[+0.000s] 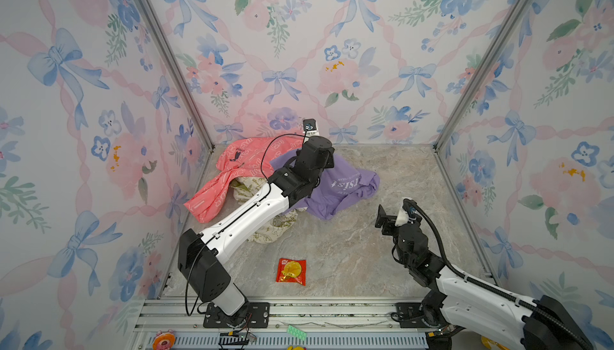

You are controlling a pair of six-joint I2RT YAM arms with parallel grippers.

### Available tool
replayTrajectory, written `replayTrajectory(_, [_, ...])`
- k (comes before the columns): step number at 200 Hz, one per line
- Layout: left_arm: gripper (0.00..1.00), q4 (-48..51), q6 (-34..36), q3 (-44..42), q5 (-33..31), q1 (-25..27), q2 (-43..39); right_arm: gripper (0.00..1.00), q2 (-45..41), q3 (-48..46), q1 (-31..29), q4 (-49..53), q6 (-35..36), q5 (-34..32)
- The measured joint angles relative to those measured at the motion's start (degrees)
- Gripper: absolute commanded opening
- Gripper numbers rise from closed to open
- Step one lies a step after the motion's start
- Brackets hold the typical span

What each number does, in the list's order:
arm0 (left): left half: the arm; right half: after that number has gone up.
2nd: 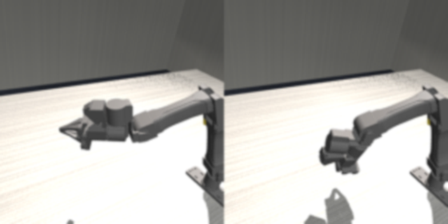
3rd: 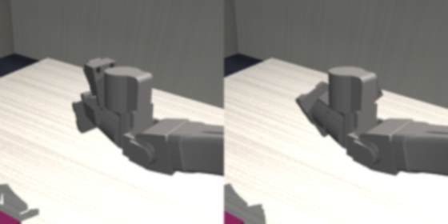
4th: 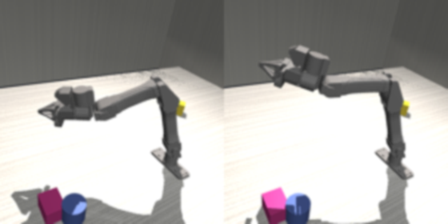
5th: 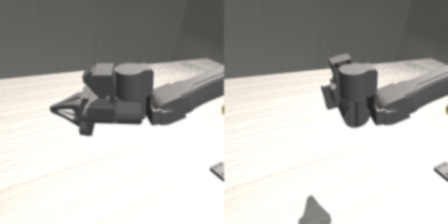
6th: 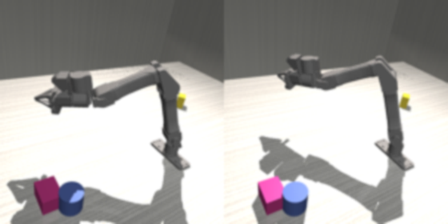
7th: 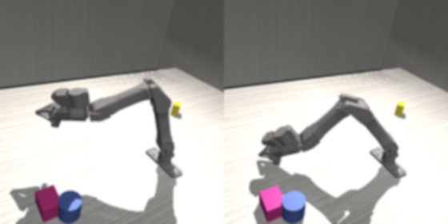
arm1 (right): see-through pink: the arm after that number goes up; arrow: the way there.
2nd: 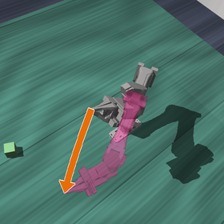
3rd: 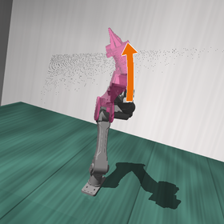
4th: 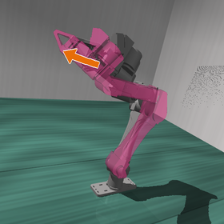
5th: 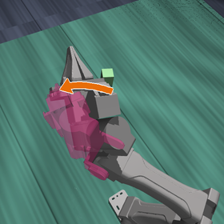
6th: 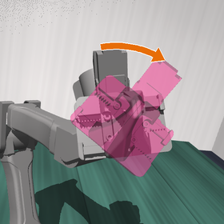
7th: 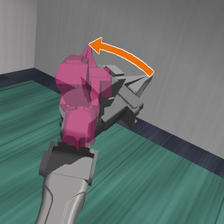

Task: Pick out a specific cloth from the pile
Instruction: 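Lift the purple shirt with the left gripper and drag it farther from the pile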

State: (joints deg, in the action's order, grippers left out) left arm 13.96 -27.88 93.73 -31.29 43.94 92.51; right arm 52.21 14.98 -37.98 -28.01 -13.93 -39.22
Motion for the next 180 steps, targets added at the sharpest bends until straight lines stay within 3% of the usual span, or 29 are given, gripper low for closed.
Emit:
replayTrajectory(105, [0.0,-1.0,-0.3,48.7,12.5,7.5,35.6,0.97,-2.5,0.0,0.0,0.0,0.0,-1.3])
replayTrajectory(180, [0.0,-15.4,-11.0,51.3,23.5,9.9,46.0,0.97,-6.4,-0.1,0.0,0.5,-1.1,-7.0])
